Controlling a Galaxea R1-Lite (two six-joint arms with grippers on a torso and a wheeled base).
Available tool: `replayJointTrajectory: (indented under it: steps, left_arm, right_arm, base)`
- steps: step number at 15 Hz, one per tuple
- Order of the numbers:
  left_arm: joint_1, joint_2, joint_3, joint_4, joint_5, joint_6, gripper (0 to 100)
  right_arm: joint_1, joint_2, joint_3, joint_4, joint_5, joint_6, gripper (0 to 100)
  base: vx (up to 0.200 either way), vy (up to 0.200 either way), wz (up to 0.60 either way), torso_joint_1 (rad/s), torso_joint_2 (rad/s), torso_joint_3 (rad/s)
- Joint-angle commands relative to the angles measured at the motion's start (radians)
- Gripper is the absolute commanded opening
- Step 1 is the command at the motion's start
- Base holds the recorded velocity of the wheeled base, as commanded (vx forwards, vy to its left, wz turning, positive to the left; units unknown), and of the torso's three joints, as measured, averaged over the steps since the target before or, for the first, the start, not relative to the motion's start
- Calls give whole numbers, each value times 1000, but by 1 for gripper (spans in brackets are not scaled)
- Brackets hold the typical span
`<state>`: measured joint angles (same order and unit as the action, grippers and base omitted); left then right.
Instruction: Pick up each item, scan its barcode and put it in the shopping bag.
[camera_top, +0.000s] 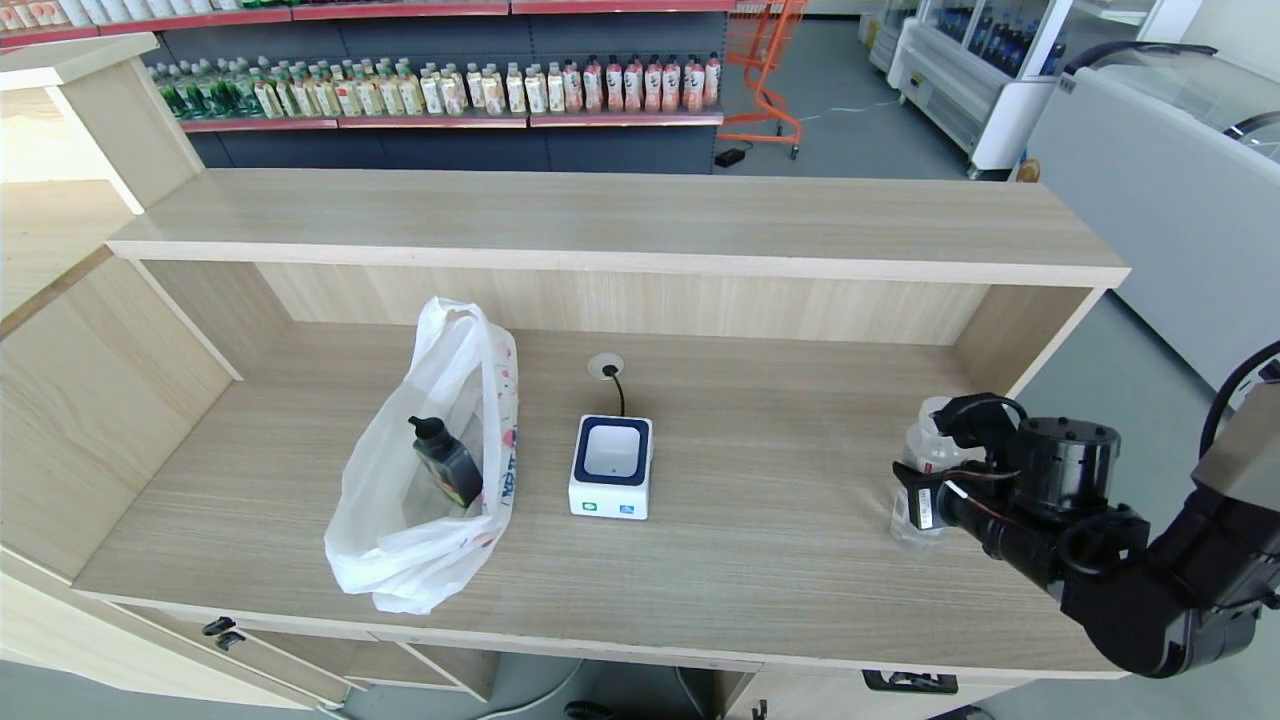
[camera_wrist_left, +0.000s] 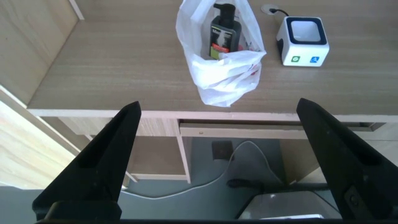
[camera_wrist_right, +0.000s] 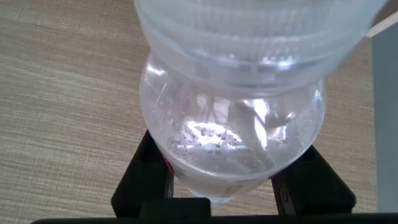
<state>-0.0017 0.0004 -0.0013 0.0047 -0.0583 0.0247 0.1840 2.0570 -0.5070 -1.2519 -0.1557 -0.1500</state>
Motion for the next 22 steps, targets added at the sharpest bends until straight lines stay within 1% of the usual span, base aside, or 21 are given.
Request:
replayJointTrajectory:
  steps: [1, 6, 9, 10, 12, 13, 14, 15, 16, 18, 19, 20, 22]
  left_arm:
    - [0, 0, 0, 0, 0, 0, 100]
    - [0, 0, 0, 0, 0, 0, 100]
    - [0, 0, 0, 0, -2, 0, 100]
    - [0, 0, 0, 0, -2, 0, 100]
    - [0, 0, 0, 0, 0, 0, 100]
    - [0, 0, 1, 0, 0, 0, 100]
    - [0, 0, 0, 0, 0, 0, 100]
    - [0, 0, 0, 0, 0, 0, 100]
    - [0, 0, 0, 0, 0, 0, 100]
    - [0, 0, 0, 0, 0, 0, 100]
    - [0, 0, 1, 0, 0, 0, 100]
    - [0, 0, 0, 0, 0, 0, 100]
    - [0, 0, 0, 0, 0, 0, 100]
  right_arm:
    - [0, 5, 2, -3, -1, 0, 0]
    - [17, 0, 2, -32, -1, -2, 0]
    - [28, -11, 1, -80, 1, 0, 0]
    - [29, -28, -13, -80, 22, 1, 0]
    - [25, -101, -30, -63, 173, 12, 0]
    - [23, -196, -24, 17, 340, 41, 0]
    - [25, -239, -18, 54, 406, 76, 0]
    - [46, -353, -7, 137, 576, 188, 0]
    - [77, -405, -8, 170, 611, 257, 0]
    - [172, -495, -25, 247, 617, 368, 0]
    - [193, -511, -31, 267, 621, 380, 0]
    - [268, -564, -47, 338, 642, 409, 0]
    - [373, -583, -61, 396, 642, 408, 0]
  base:
    - [0, 0, 0, 0, 0, 0]
    - [0, 0, 0, 0, 0, 0]
    - [0, 0, 0, 0, 0, 0]
    - [0, 0, 0, 0, 0, 0]
    - [0, 0, 0, 0, 0, 0]
    - [0, 0, 0, 0, 0, 0]
    - [0, 0, 0, 0, 0, 0]
    - [0, 0, 0, 0, 0, 0]
    - [0, 0, 0, 0, 0, 0]
    - [0, 0, 0, 0, 0, 0]
    - [0, 0, 0, 0, 0, 0]
    - [0, 0, 0, 0, 0, 0]
    - [0, 0, 0, 0, 0, 0]
